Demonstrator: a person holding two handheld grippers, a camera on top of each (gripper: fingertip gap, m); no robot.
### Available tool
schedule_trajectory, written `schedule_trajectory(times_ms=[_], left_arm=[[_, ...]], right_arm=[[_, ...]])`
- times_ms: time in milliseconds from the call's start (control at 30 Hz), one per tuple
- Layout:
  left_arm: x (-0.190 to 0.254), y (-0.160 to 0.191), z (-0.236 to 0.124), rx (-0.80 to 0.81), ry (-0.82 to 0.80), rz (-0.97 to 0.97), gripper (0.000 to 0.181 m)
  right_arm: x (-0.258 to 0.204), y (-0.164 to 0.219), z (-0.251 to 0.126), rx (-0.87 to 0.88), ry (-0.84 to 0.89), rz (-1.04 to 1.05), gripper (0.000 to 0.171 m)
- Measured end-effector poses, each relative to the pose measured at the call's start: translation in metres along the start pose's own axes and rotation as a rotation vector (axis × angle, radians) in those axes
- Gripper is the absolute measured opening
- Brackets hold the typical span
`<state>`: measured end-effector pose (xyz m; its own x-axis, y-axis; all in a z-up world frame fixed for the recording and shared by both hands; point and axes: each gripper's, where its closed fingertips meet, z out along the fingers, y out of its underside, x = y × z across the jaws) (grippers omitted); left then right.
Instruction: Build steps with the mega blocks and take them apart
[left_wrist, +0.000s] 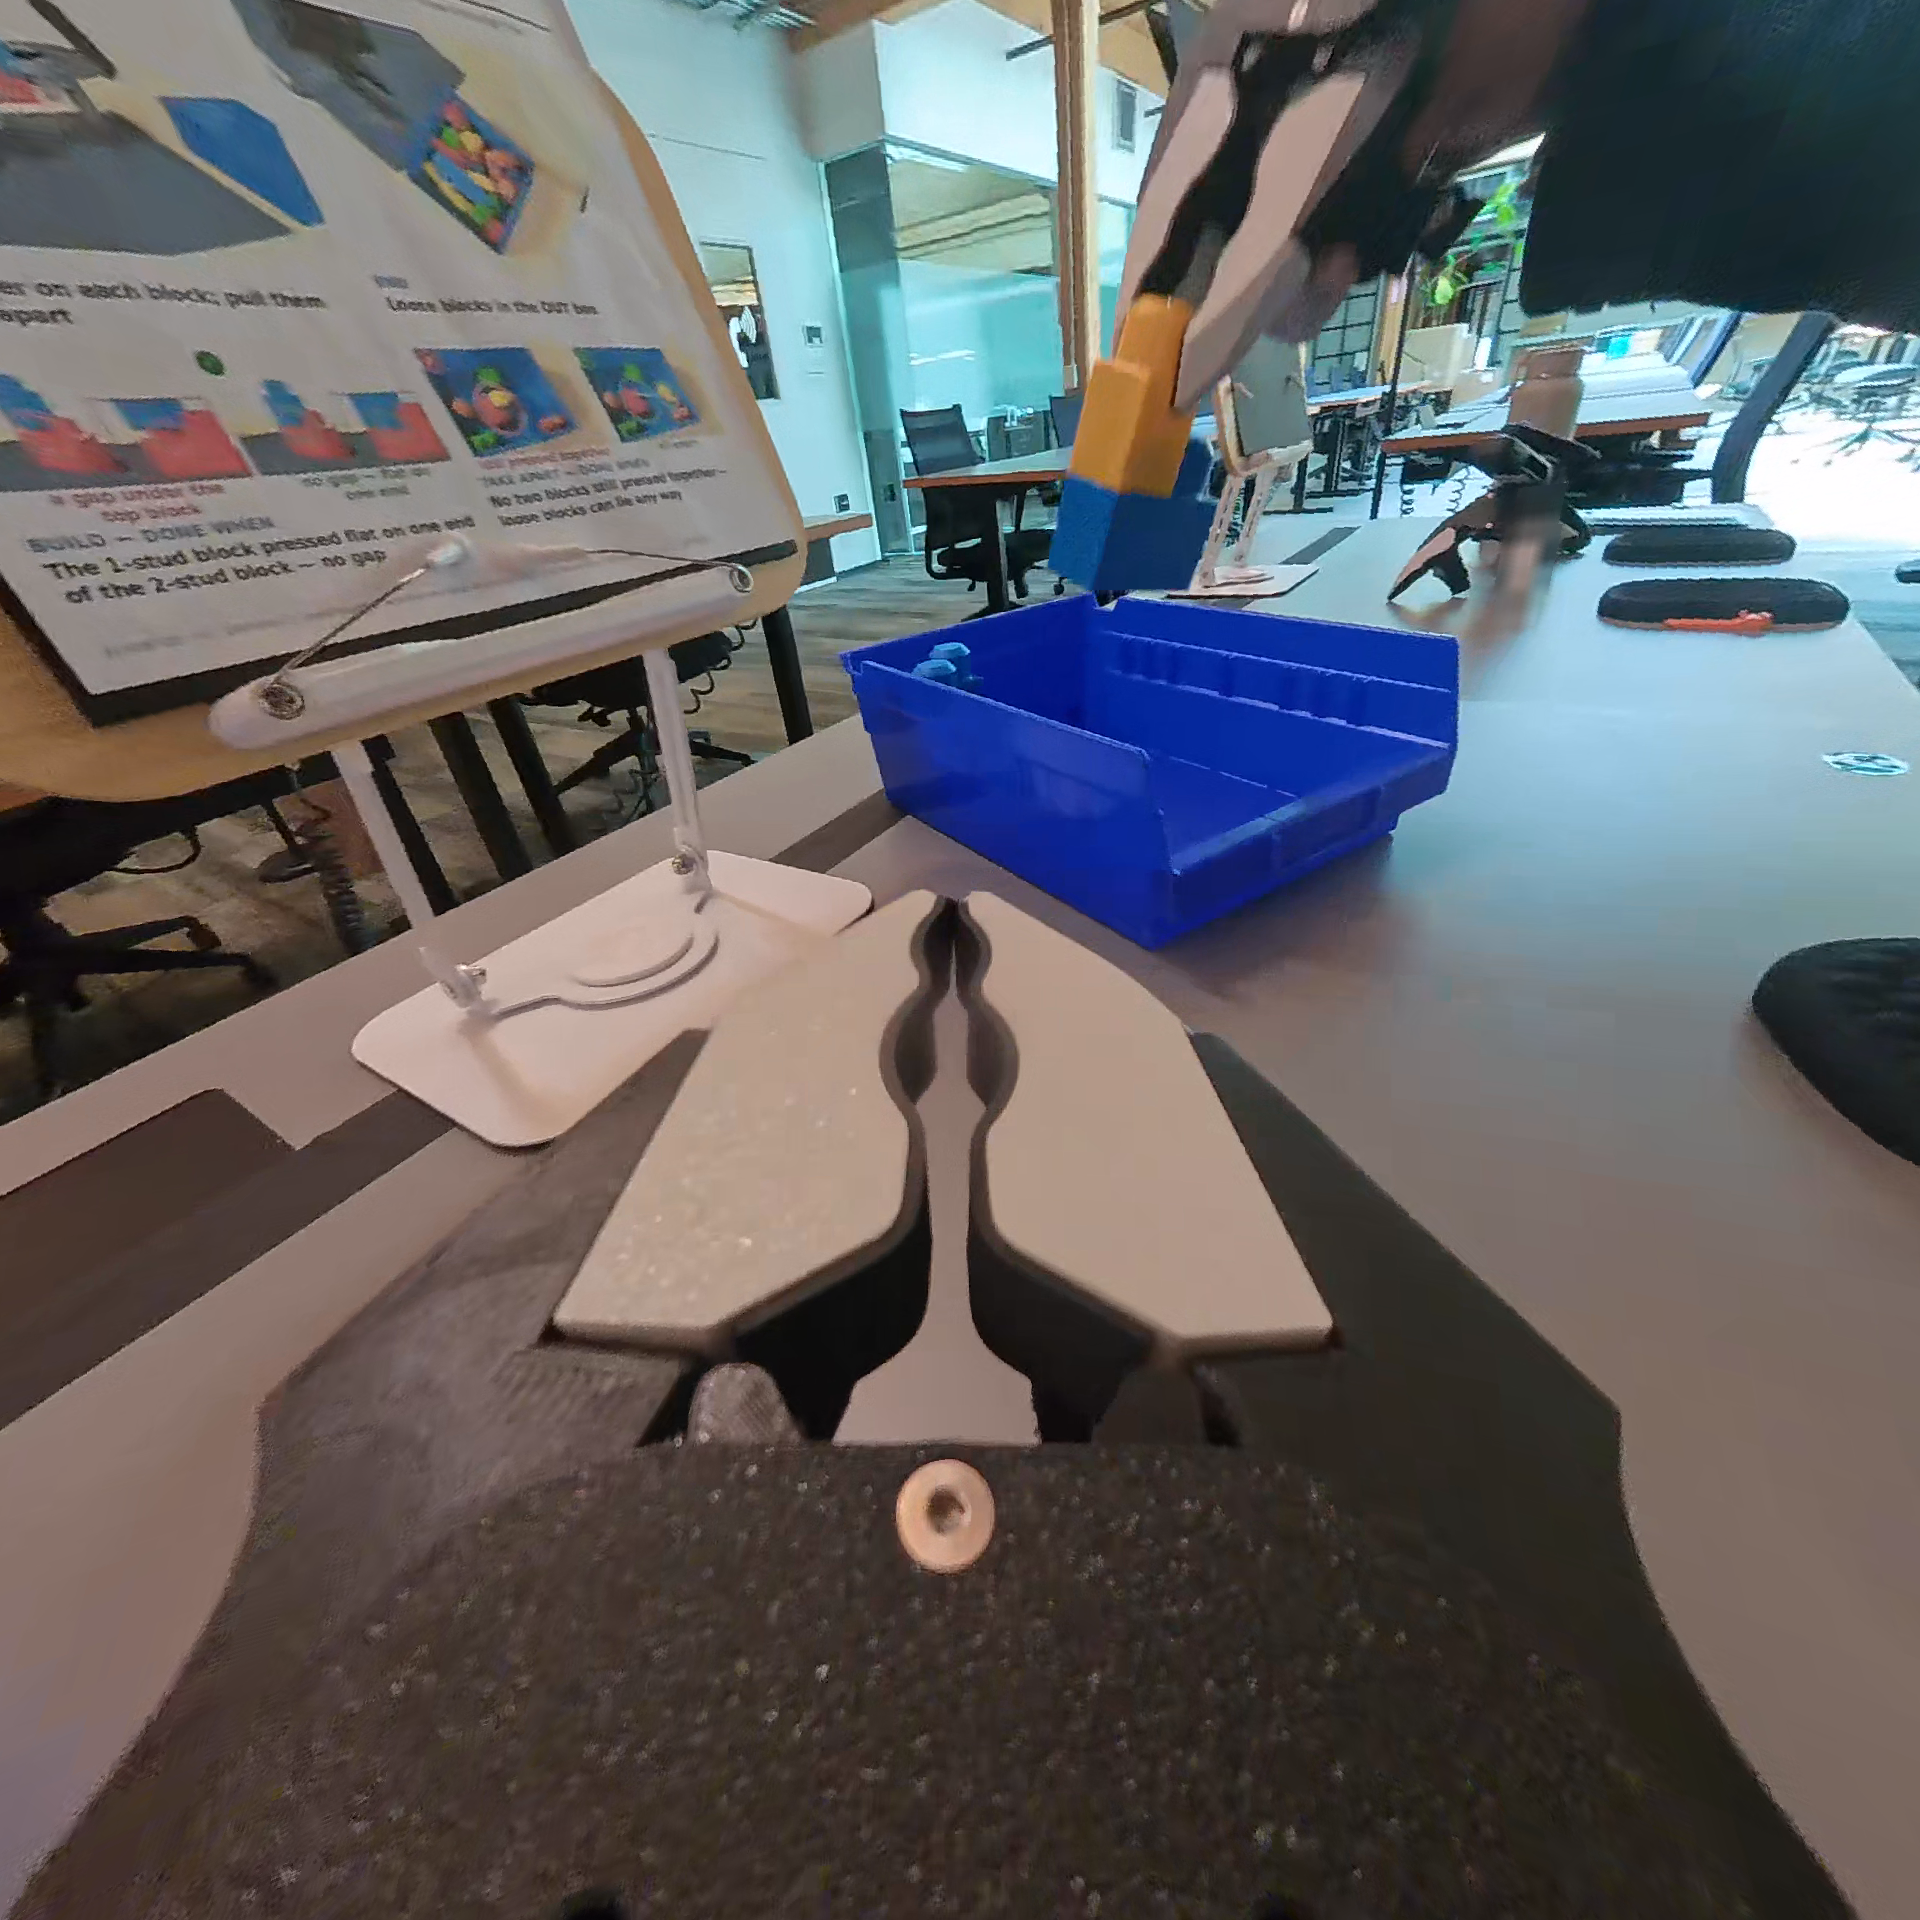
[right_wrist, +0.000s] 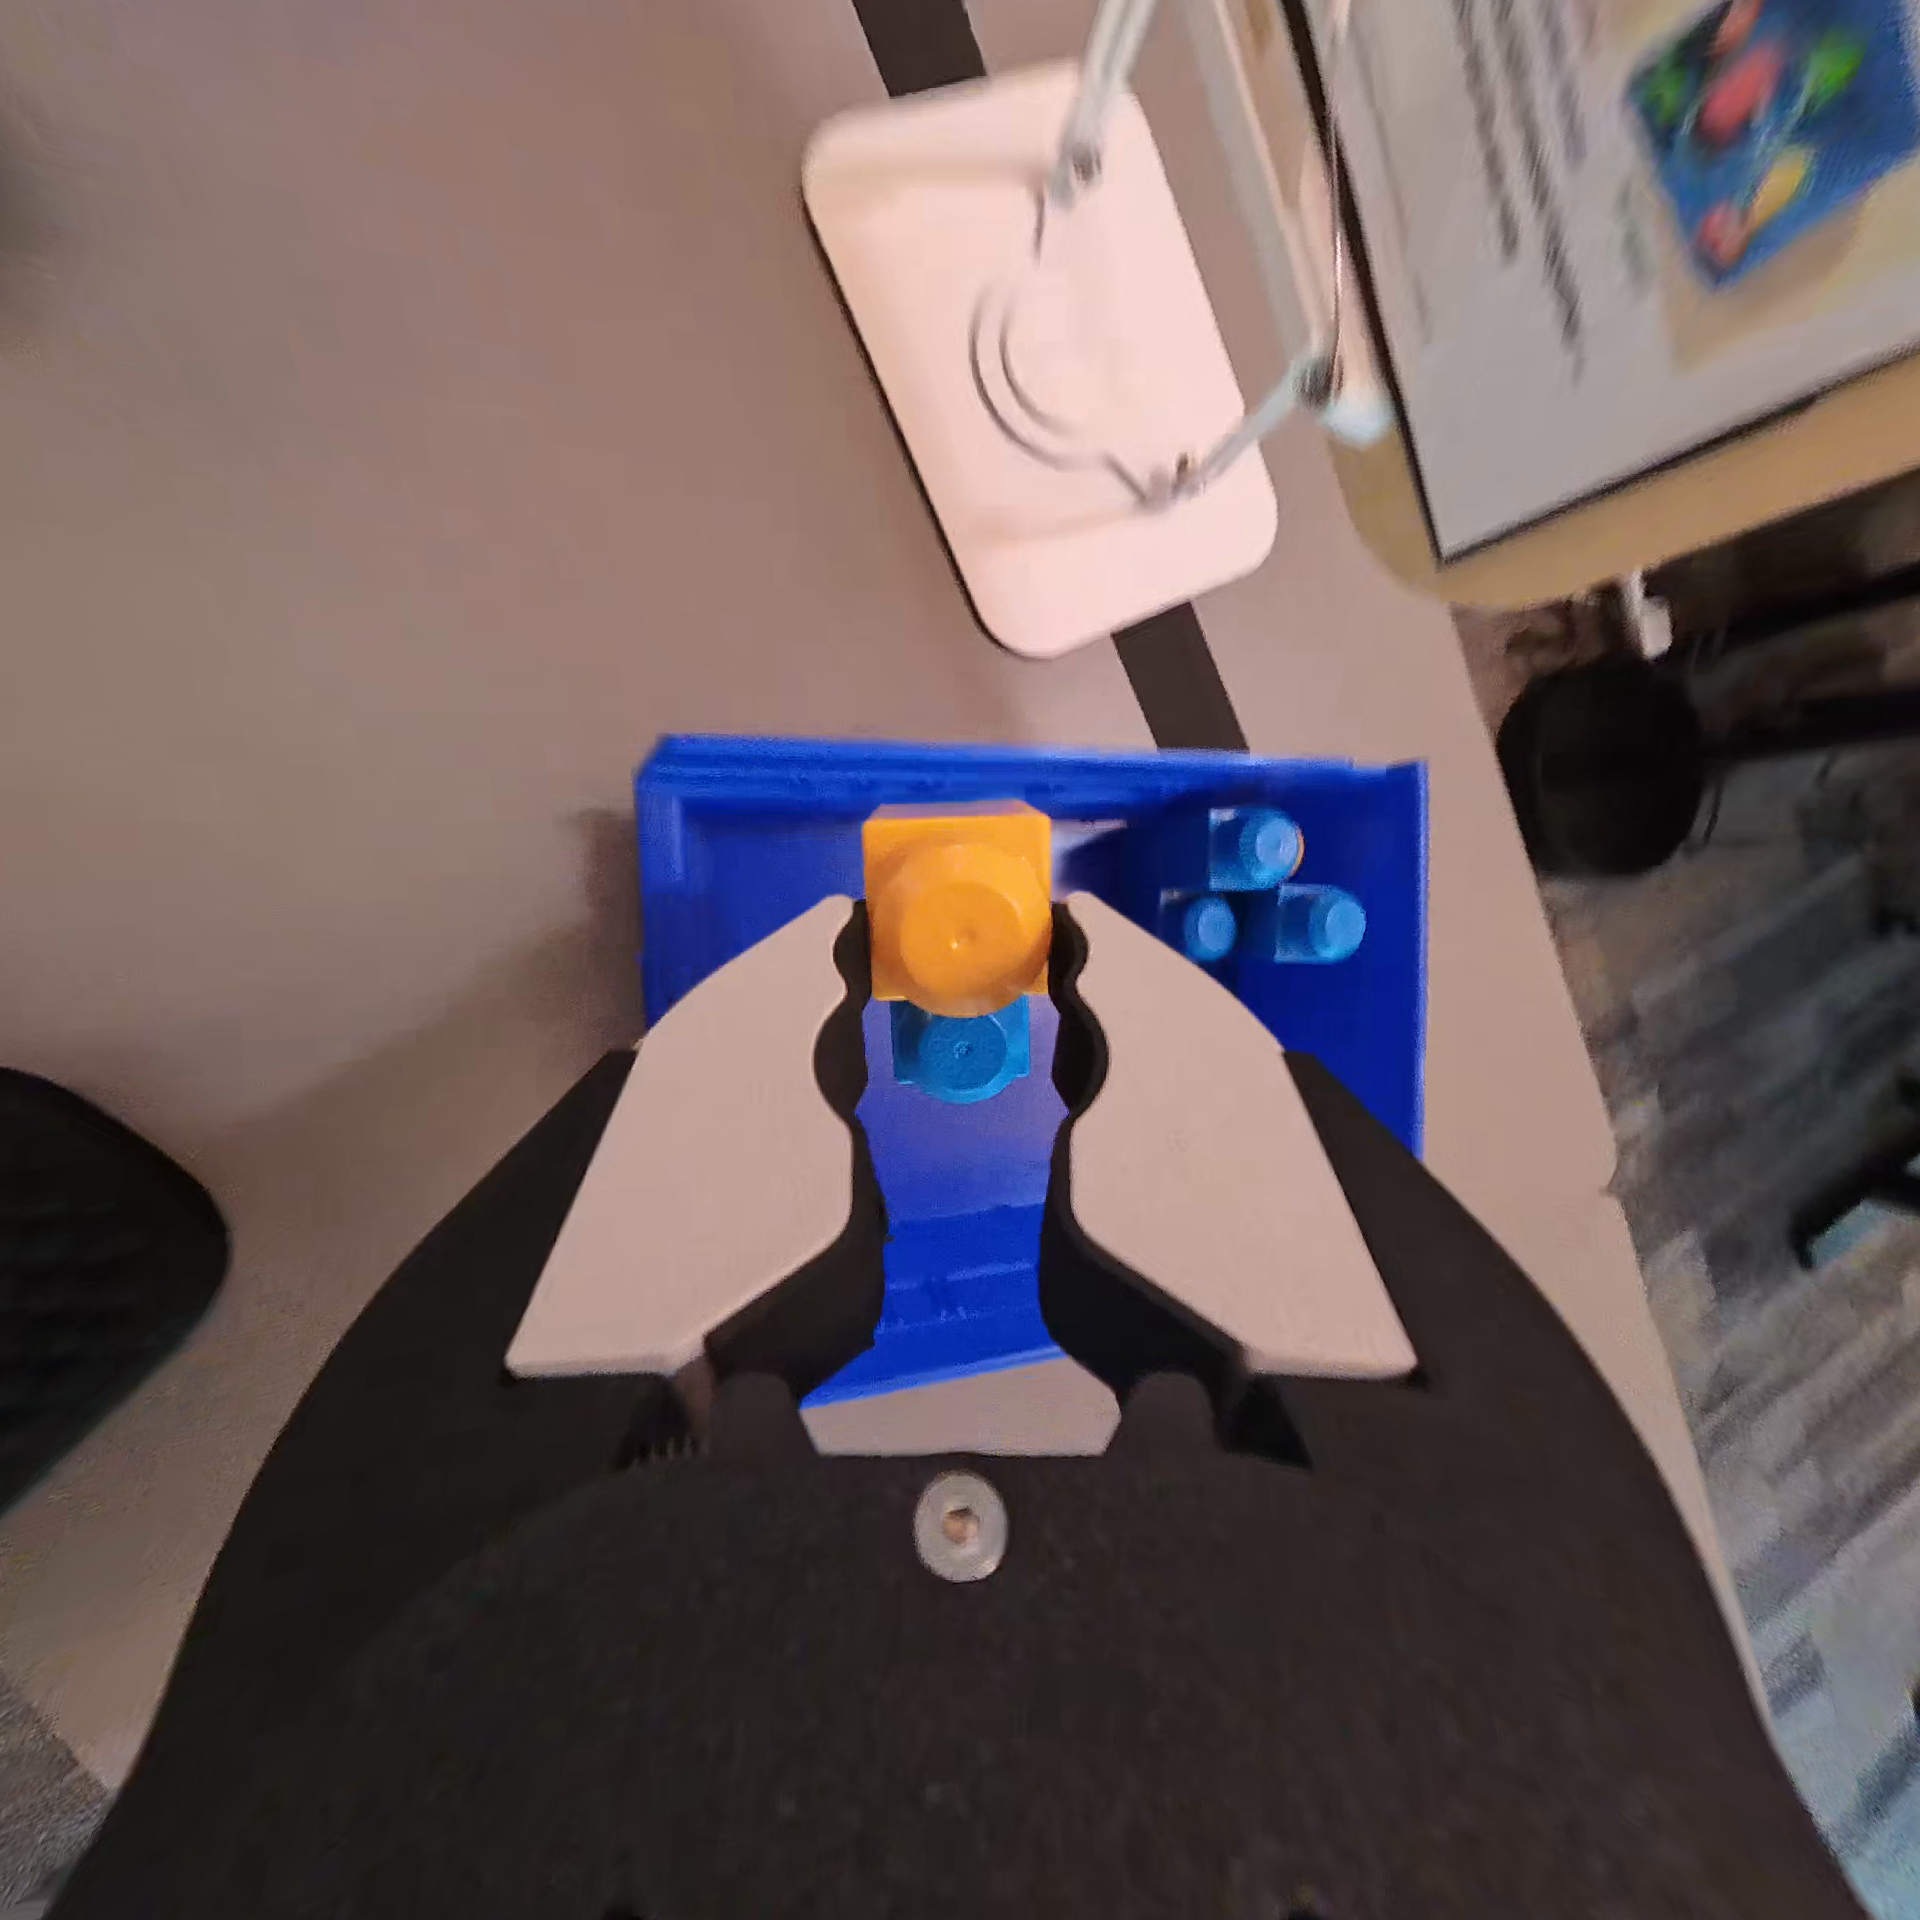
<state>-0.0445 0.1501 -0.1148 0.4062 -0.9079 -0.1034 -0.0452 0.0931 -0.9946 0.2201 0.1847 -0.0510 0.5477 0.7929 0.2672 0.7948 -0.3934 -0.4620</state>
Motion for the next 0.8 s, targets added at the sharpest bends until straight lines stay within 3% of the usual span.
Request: schedule_trajectory(times_ms=[367,800], left_arm=[[-0.002,0.009,0.002,-0.029,-0.003,0.028,0.0],[-0.01,0.018,0.002,-0.046,-0.001,0.006,0.0]], right_arm=[[0.043,0.054,0.112,-0.149,-0.081,0.125,0.033],[0.069,0.058,0.156,-0.194,-0.056,0.059,0.033]])
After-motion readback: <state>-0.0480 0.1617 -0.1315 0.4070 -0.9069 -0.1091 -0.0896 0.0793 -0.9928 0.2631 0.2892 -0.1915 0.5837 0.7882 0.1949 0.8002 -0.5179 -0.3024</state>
